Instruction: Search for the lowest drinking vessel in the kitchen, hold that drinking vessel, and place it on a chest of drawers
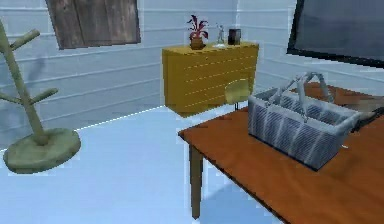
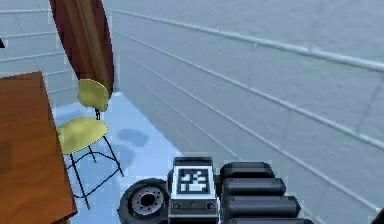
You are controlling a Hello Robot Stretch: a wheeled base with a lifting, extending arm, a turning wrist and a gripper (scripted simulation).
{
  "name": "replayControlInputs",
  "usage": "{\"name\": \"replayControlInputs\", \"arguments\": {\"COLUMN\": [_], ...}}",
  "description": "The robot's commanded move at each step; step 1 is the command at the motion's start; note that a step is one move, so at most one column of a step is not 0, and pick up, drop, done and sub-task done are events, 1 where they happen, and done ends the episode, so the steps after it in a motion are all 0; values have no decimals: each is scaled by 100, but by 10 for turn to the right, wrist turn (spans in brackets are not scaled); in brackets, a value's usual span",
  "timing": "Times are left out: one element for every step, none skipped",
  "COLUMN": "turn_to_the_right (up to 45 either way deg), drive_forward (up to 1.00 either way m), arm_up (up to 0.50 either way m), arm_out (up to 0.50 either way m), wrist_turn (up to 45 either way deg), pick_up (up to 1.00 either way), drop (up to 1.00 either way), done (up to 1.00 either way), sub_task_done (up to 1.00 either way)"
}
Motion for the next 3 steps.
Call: {"name": "replayControlInputs", "arguments": {"turn_to_the_right": [0, -240, 0], "drive_forward": [30, 0, 80], "arm_up": [0, 0, 0], "arm_out": [0, 0, 0], "wrist_turn": [0, 0, 0], "pick_up": [0, 0, 0], "drop": [0, 0, 0], "done": [0, 0, 0], "sub_task_done": [0, 0, 0]}}
